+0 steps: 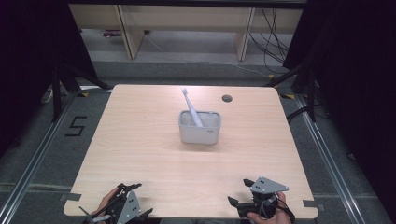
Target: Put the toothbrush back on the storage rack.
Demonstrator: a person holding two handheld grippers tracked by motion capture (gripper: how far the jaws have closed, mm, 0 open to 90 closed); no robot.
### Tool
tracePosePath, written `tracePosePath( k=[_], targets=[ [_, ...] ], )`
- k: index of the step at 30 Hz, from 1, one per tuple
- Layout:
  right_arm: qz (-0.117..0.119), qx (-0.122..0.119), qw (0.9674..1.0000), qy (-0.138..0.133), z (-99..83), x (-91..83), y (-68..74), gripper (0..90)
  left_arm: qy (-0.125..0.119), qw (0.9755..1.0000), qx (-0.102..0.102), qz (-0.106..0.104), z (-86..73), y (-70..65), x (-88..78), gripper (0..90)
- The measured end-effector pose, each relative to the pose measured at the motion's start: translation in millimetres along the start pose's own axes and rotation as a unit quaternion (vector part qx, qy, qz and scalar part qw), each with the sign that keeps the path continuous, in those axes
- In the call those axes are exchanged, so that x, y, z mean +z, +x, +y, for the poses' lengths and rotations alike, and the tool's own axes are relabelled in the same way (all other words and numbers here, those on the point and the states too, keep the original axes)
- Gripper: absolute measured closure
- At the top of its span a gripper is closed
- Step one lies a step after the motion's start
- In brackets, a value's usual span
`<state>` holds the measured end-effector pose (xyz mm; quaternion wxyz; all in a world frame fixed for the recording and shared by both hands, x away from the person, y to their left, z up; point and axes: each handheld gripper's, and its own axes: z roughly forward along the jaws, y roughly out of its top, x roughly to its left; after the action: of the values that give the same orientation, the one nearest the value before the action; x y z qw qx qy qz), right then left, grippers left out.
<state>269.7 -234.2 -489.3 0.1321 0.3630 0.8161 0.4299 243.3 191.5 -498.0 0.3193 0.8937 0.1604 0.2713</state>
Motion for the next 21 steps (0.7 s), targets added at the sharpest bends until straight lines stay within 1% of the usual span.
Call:
tracePosePath(
  k=[1,2,3,5,6,7,8,10,11,12,13,14,15,16,17,18,19,20,21],
  targets=[
    [-0.011,-0.006,0.9999,-0.004,-1.0,-0.8,-1.3,16.0,-0.001,1.0000,0.000,-0.001,-0.2,0.0,0.1,15.2],
    [-0.007,0.011,0.9999,0.003,-2.0,-1.9,1.0,16.0,0.000,1.0000,0.000,0.000,-0.3,0.0,0.0,15.2],
    [-0.008,-0.010,0.9999,-0.001,-2.2,-1.7,-1.8,16.0,0.001,1.0000,0.000,-0.001,-0.4,0.1,0.0,15.2],
    [-0.004,-0.001,1.0000,0.006,-3.3,-2.8,-0.7,16.0,0.001,1.0000,0.000,0.000,-0.1,-0.2,-0.1,15.2],
    [-0.006,-0.008,0.9999,0.003,-3.5,-3.3,-0.9,16.0,0.001,1.0000,0.001,0.005,0.0,-0.3,-0.2,15.2],
    [-0.002,-0.002,1.0000,0.004,-4.0,-3.6,-0.2,16.0,0.001,1.0000,0.001,0.006,-0.1,-0.2,-0.1,15.2],
    [0.001,-0.003,1.0000,0.005,-4.4,-4.3,-0.9,16.0,0.002,1.0000,0.000,0.002,-0.1,0.0,-0.1,15.1],
    [-0.004,0.001,1.0000,0.005,-5.7,-5.3,-0.6,16.0,0.004,1.0000,0.004,0.004,-0.4,0.2,0.6,15.2],
    [-0.002,-0.004,1.0000,0.007,-6.1,-5.4,-1.7,16.1,0.005,1.0000,0.004,0.007,-0.1,0.0,0.6,15.2],
    [-0.010,-0.005,0.9999,0.004,-6.8,-6.2,-1.8,16.0,0.006,0.9999,0.005,0.006,0.3,0.1,0.4,15.2],
    [-0.007,-0.003,1.0000,0.005,-7.0,-7.0,-1.7,16.0,0.006,1.0000,0.001,0.000,0.3,0.4,0.2,15.2],
    [-0.003,0.000,1.0000,0.007,-7.2,-7.4,-1.8,16.0,0.005,1.0000,-0.002,0.001,0.0,0.1,0.2,15.2],
    [-0.004,-0.003,1.0000,0.007,-7.6,-7.8,-2.2,16.0,0.007,0.9999,-0.008,0.001,-0.1,-0.2,0.0,15.2],
    [-0.002,0.007,0.9999,0.008,-8.5,-8.3,-1.4,16.0,0.010,0.9999,-0.007,0.000,-0.6,0.0,-0.2,15.2],
    [-0.007,0.004,0.9999,0.008,-9.1,-8.9,-1.7,16.0,0.013,0.9999,-0.004,0.000,-0.7,0.6,-0.6,15.1],
    [-0.007,-0.004,0.9999,0.008,-9.8,-8.6,-3.2,15.9,0.006,1.0000,-0.006,0.004,-1.1,0.1,-0.1,15.2],
    [-0.007,-0.003,0.9999,0.010,-10.3,-8.9,-3.5,15.9,0.006,1.0000,-0.007,0.005,-0.8,0.1,-0.7,15.2],
    [-0.017,-0.004,0.9998,0.007,-10.9,-9.8,-3.6,15.9,0.001,0.9999,-0.011,0.007,-0.6,-0.3,-0.1,15.2],
    [-0.005,0.021,0.9997,0.013,-11.5,-9.9,-0.9,15.9,0.000,0.9999,-0.014,0.005,-0.4,-0.9,-0.7,15.1]
  ],
)
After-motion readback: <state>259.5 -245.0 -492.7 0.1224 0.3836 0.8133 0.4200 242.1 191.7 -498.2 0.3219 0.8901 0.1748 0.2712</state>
